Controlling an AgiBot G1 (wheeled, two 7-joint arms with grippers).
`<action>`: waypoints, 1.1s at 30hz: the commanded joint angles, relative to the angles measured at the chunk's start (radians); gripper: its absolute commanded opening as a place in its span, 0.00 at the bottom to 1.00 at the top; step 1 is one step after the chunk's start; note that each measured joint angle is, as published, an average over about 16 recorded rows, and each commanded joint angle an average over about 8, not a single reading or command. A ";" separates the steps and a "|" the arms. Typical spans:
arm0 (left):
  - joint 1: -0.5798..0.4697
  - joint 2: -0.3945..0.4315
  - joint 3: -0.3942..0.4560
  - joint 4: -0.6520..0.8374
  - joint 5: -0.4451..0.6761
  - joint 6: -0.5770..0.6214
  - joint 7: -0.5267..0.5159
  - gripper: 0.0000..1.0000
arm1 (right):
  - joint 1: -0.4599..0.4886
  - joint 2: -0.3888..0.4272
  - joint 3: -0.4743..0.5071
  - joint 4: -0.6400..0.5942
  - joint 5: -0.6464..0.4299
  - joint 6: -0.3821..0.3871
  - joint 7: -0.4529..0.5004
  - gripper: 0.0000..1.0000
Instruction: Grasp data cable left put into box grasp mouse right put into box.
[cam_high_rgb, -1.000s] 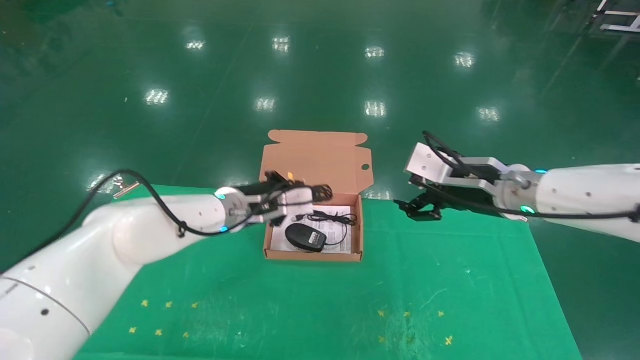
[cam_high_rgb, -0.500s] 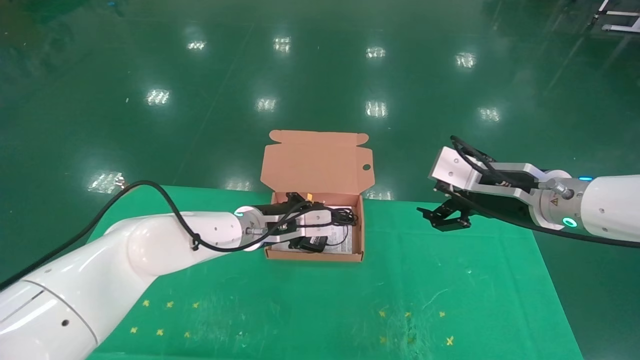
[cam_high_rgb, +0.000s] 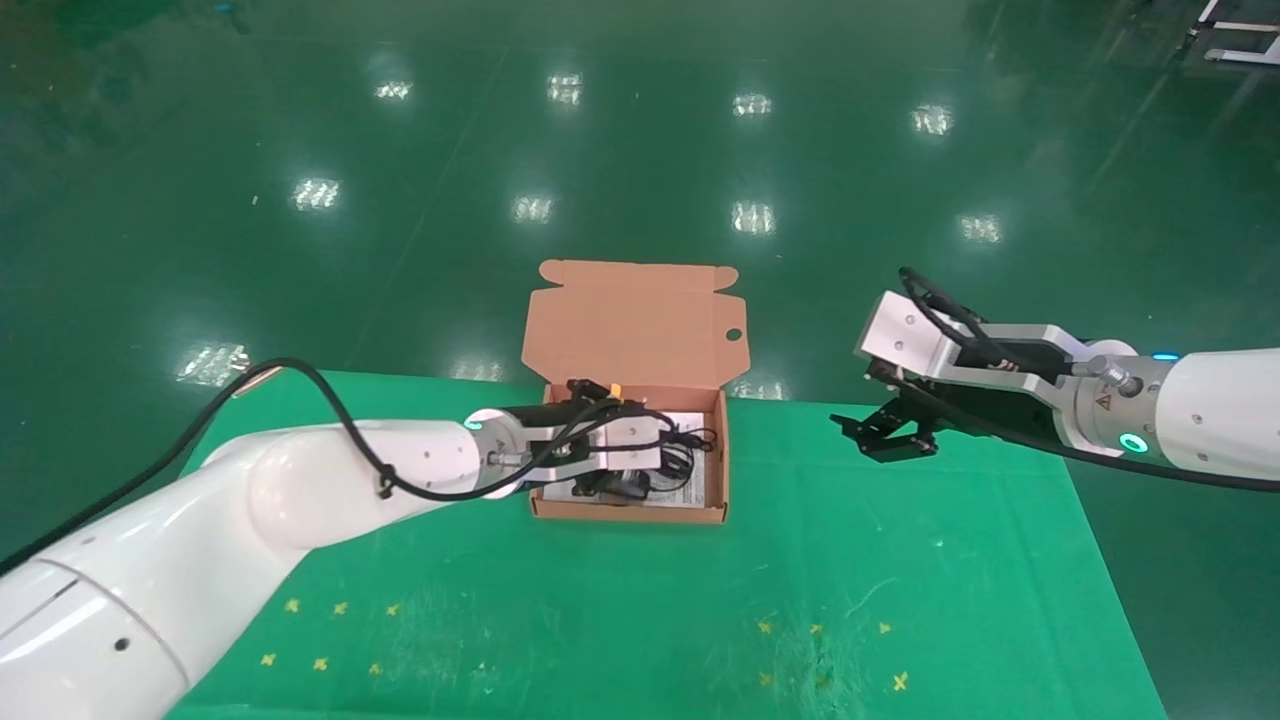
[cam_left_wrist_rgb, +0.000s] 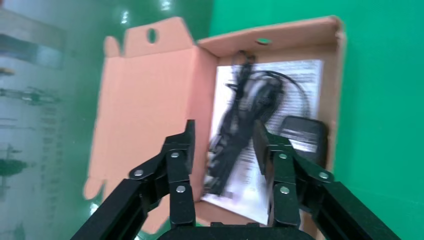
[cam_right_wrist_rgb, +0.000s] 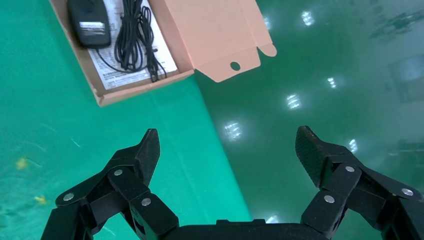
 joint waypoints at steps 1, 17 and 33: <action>-0.006 -0.009 -0.001 -0.016 -0.008 0.001 -0.008 1.00 | 0.006 0.000 0.007 -0.002 0.001 0.012 -0.005 1.00; -0.030 -0.113 -0.120 -0.093 -0.139 0.072 -0.105 1.00 | 0.160 -0.044 0.047 -0.015 -0.010 -0.258 -0.141 1.00; 0.084 -0.266 -0.274 -0.219 -0.368 0.300 -0.127 1.00 | -0.062 -0.015 0.320 -0.022 0.230 -0.423 -0.239 1.00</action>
